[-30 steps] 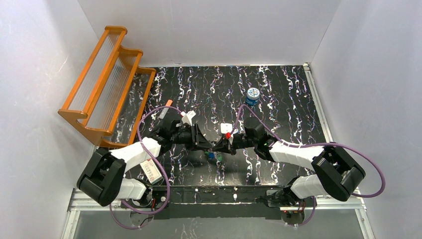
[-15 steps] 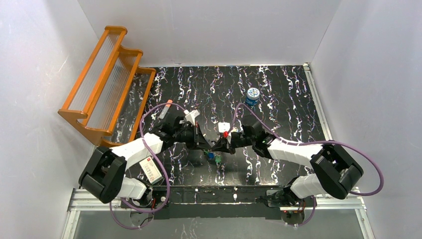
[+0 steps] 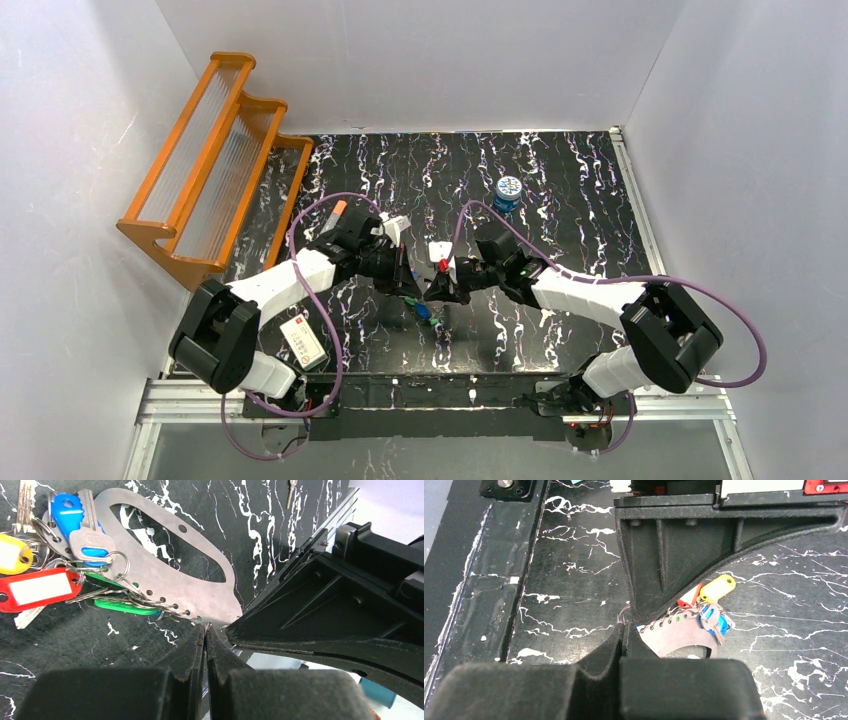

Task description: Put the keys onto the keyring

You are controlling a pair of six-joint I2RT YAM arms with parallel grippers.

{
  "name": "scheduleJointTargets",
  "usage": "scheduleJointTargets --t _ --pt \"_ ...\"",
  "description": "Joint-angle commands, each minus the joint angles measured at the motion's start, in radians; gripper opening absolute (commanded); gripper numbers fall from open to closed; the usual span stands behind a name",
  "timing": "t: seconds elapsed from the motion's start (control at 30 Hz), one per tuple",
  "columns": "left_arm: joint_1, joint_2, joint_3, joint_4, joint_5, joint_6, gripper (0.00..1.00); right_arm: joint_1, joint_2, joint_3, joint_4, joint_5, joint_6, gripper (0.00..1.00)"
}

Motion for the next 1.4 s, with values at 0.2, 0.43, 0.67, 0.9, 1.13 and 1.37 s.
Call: scheduleJointTargets --t 0.2,0.43,0.67,0.9,1.13,1.37 --pt "-0.003 -0.001 0.042 -0.102 -0.024 0.048 0.00 -0.003 0.007 0.050 -0.107 0.051 -0.076 0.01" --pt "-0.003 -0.001 0.036 -0.112 -0.056 0.049 0.00 -0.003 -0.022 0.008 -0.054 0.085 -0.045 0.01" --pt "-0.001 -0.001 0.025 -0.114 -0.081 0.048 0.00 -0.003 -0.053 -0.056 0.057 0.073 0.017 0.01" --pt "0.003 -0.013 0.013 -0.114 -0.097 0.050 0.00 -0.005 -0.061 -0.060 0.043 0.147 0.029 0.01" --pt "0.006 -0.019 -0.013 -0.096 -0.103 0.060 0.00 -0.008 -0.056 -0.072 0.082 0.188 0.089 0.01" --pt "0.006 -0.038 0.020 -0.143 -0.155 0.096 0.05 -0.008 -0.074 -0.097 0.160 0.110 0.103 0.01"
